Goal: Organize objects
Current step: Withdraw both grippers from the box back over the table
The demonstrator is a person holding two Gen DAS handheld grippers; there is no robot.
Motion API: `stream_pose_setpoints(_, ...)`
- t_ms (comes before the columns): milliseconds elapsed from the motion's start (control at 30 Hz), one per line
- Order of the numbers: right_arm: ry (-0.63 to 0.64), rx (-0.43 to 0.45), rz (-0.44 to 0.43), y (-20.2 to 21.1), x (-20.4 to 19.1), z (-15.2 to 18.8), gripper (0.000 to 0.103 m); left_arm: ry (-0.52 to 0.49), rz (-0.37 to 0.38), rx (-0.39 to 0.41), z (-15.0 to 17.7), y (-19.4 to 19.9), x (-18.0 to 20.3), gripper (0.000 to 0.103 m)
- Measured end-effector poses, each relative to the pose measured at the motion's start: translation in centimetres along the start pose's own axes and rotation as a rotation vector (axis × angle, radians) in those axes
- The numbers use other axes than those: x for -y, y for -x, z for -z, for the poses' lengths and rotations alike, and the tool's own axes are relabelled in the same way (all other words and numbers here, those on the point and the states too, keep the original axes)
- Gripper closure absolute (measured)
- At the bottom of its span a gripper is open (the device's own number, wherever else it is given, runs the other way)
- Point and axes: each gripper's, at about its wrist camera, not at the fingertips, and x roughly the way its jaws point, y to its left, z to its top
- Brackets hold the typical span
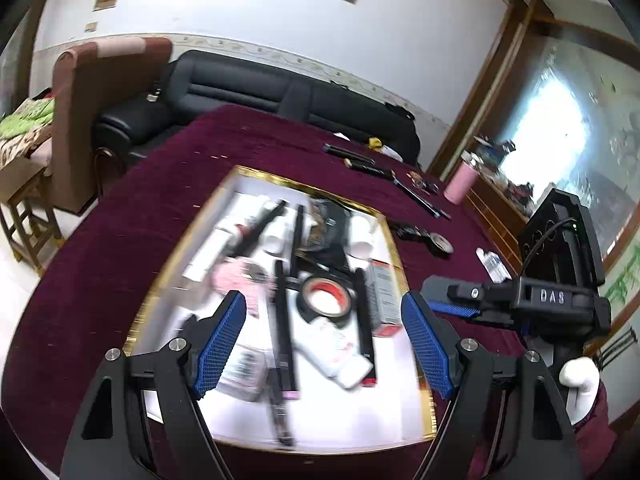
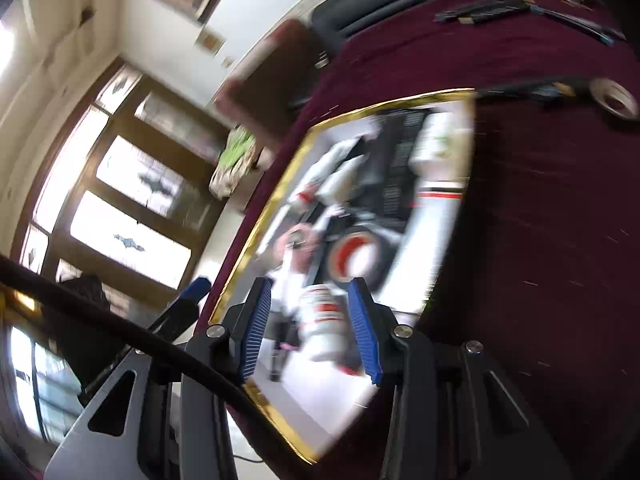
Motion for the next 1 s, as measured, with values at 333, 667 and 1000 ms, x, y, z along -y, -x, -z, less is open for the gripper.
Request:
stream_pose_setpoints(333,-0.14,0.106,0.036,6.1,5.9,1.5,0.058,-0.122,0.036,-0.155,4.4,-5.0,7.5,0.028)
stream_pose_setpoints(667,-0.094,0.133,0.082,7.8,6.1,1.8,0.058,-0.16,0.092,-0.26,7.5,-7.0,12.4,0.024)
stream_pose_setpoints(1000,0.098,0.261,0.483,10.4,4.3,2.5,0.055,-0.152,0.085,-0.211,6.2,-6.2,13.6,0.024)
